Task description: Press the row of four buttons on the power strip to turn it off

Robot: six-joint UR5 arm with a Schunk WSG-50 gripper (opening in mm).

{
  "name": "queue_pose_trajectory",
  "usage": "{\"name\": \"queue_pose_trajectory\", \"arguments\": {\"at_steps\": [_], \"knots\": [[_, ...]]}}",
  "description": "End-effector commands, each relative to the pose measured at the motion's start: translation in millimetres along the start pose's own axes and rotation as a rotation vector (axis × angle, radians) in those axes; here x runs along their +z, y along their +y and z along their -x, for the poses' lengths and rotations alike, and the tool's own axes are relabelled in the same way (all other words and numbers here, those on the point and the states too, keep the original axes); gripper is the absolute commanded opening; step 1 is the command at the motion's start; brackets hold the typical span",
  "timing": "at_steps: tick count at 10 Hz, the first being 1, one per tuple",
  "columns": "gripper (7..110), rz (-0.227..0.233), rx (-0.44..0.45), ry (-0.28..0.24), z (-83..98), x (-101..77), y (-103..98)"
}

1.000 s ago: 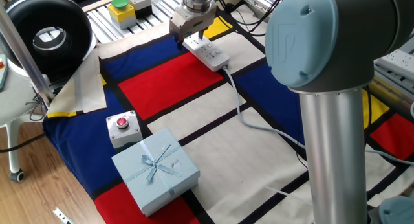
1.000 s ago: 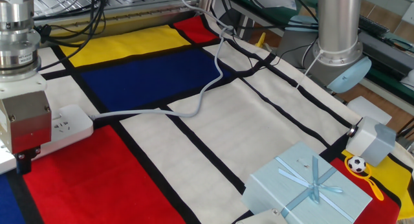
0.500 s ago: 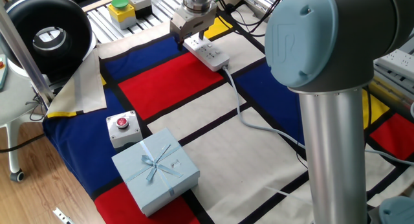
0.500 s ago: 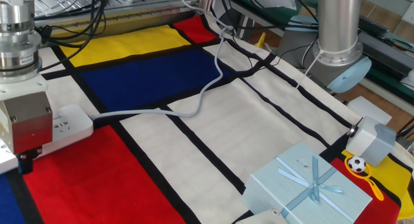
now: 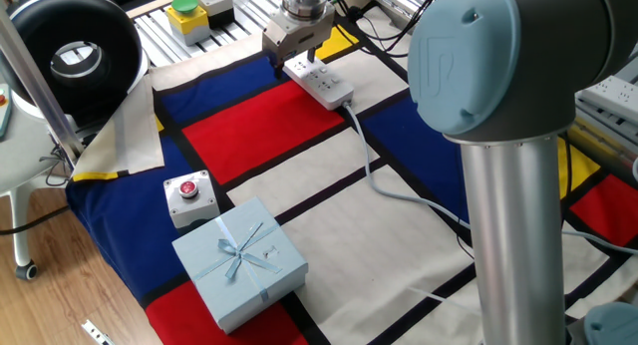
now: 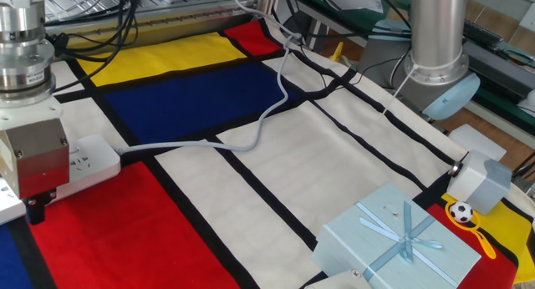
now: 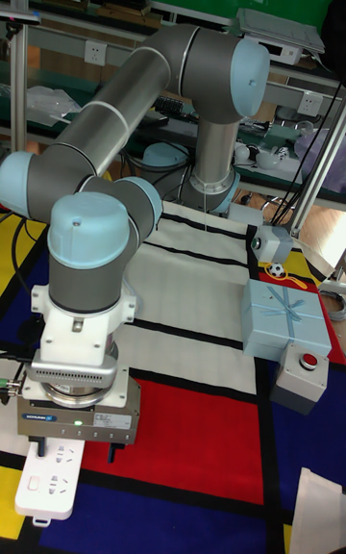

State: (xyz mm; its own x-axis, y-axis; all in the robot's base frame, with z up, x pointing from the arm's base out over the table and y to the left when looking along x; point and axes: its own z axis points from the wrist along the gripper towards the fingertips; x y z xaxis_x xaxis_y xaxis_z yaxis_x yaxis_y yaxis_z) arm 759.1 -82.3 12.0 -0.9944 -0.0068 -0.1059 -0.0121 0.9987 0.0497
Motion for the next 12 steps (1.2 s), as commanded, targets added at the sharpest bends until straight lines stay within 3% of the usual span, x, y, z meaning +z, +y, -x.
{"name": "queue_pose_trajectory", "arguments": {"at_steps": [1, 2, 5, 9, 12], "knots": [[88, 0.010, 0.007, -0.003, 0.8, -1.9, 0], [88, -0.018, -0.014, -0.004, 1.7, -7.3, -8], [88, -0.032, -0.031, -0.008, 7.7, -21.8, -2], [88, -0.020, -0.004, -0.035, 22.1, -34.6, 18], [88, -0.009, -0.003, -0.059, 30.6, -29.4, 25]]}}
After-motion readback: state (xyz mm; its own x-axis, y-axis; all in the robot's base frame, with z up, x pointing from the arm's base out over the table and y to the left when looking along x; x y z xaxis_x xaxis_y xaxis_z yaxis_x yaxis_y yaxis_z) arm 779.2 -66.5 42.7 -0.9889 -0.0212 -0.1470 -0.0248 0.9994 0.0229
